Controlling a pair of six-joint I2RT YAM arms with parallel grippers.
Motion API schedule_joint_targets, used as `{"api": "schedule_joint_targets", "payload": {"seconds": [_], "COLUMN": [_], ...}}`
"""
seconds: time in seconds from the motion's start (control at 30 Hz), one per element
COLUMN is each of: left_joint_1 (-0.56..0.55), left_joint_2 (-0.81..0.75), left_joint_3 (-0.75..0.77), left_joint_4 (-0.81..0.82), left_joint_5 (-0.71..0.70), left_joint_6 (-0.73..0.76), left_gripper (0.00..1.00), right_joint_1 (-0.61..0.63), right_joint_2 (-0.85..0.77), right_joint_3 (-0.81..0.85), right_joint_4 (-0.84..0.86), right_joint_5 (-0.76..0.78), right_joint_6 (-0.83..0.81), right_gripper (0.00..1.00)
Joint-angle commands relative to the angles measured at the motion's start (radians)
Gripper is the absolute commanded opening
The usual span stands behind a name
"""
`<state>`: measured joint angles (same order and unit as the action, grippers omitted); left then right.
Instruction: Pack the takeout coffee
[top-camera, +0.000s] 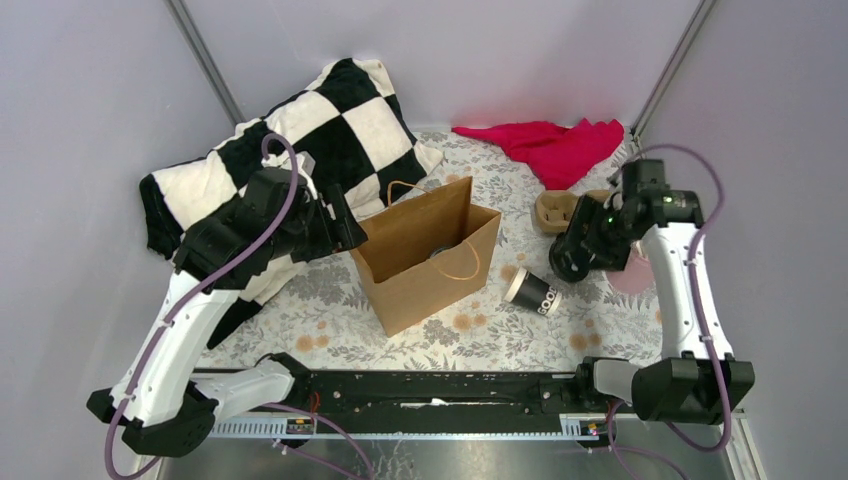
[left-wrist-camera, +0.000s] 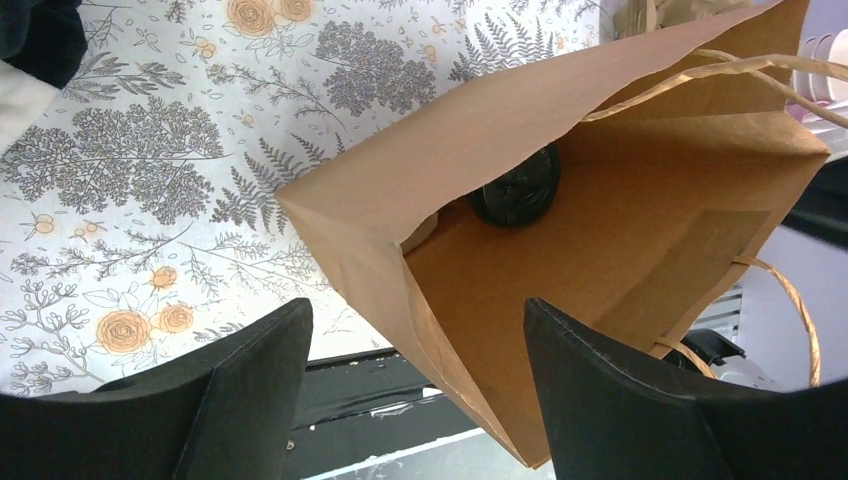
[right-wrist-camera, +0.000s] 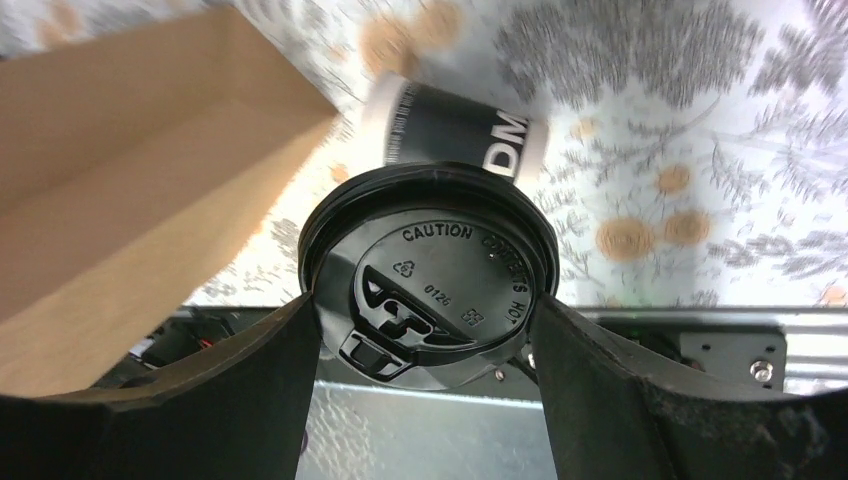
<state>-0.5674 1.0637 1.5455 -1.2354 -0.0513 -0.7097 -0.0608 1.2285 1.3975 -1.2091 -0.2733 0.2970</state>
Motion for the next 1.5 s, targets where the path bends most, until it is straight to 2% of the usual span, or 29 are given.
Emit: {"api": "schedule_joint_targets", "payload": {"seconds": [0.0,0.17,0.43,0.6,0.73,1.0,1.07,1.2,1.37,1.47], "left_joint_1": [0.004,0.006,0.005,0.005,0.004,0.005,0.005,0.003,0.003,0.003], "left_joint_2": [-0.03,-0.036,-0.057,-0.067,-0.081,-0.095,-0.09,-0.07,-0.091,-0.095], "left_joint_3": [0.019,0.007,0.022,0.044,0.055,0.063,0.067,0.076,0.057,0.044], "left_joint_4": [0.041,0.062,0.05,0.015,0.017,0.045,0.051,0.054,0.056,0.058], "left_joint_5": [0.003,0.012,0.028,0.031,0.07,0.168,0.182,0.203,0.173,0.146], "left_joint_6": [-0.022,-0.011,0.021,0.034,0.031,0.007,-0.003,-0.011,0.0,0.021], "left_gripper": [0.81,0.81,0.83,0.84,0.84,0.83,0.82,0.82,0.82,0.83], "right_joint_1": [0.003,0.003,0.02,0.158,0.219,0.274,0.284,0.291,0.297,0.351], "right_joint_2": [-0.034,0.018,0.177,0.281,0.359,0.459,0.478,0.507,0.367,0.2], "right_joint_3": [-0.192,-0.321,-0.322,-0.278,-0.261,-0.265,-0.272,-0.236,-0.217,-0.268], "right_joint_4": [0.094,0.189,0.332,0.435,0.512,0.612,0.628,0.559,0.374,0.254], "right_joint_5": [0.004,0.082,0.177,0.171,0.207,0.222,0.243,0.268,0.347,0.326], "right_joint_6": [0.03,0.009,-0.025,0.024,0.09,0.098,0.097,0.083,0.082,0.13], "right_gripper": [0.75,0.76,0.77,0.8,0.8,0.82,0.86,0.99,1.0,1.0]}}
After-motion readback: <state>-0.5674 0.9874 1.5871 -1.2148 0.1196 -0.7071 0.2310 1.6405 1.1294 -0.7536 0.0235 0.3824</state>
